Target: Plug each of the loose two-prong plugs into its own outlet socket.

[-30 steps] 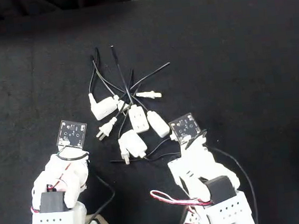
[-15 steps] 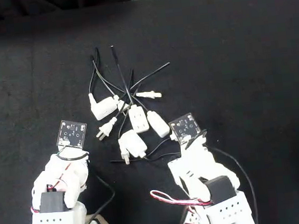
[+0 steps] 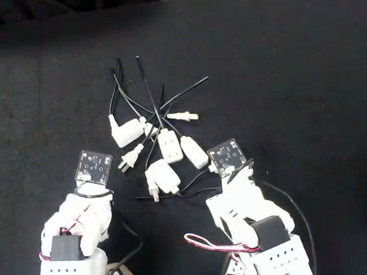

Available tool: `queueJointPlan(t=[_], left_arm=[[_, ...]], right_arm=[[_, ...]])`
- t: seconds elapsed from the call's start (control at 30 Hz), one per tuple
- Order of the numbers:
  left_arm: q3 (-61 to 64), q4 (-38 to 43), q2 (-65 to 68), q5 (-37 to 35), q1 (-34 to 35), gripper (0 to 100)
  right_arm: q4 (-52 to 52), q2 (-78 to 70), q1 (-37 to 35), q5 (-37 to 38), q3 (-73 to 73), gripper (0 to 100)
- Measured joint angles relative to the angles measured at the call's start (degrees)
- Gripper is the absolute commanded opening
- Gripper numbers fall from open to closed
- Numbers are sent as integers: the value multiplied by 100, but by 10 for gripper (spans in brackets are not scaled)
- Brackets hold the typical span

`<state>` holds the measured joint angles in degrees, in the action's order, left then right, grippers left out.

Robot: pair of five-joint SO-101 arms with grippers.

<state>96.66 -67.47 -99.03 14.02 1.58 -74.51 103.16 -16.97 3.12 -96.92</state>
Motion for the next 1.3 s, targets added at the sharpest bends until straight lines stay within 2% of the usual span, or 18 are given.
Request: queueJointPlan(t=[0.33, 0.57, 0.8, 0.9, 1.07, 1.3], left_arm=[[-26, -70, 0, -9, 246, 30], [-26, 281, 0, 0, 334, 30], [-26, 536, 0, 0, 1055, 30], [-26, 545, 0, 0, 1196, 30], [-26, 545, 0, 0, 1240, 30], [-26, 545, 0, 0, 1240, 30]], right_arm=[[0, 0, 0, 0, 0, 14], [0, 0, 0, 0, 0, 14], [53, 0, 9, 0, 0, 15], [325, 0, 220, 0, 149, 15], [879, 0, 1108, 0, 1037, 15], [941, -35, 1134, -18, 2092, 15]])
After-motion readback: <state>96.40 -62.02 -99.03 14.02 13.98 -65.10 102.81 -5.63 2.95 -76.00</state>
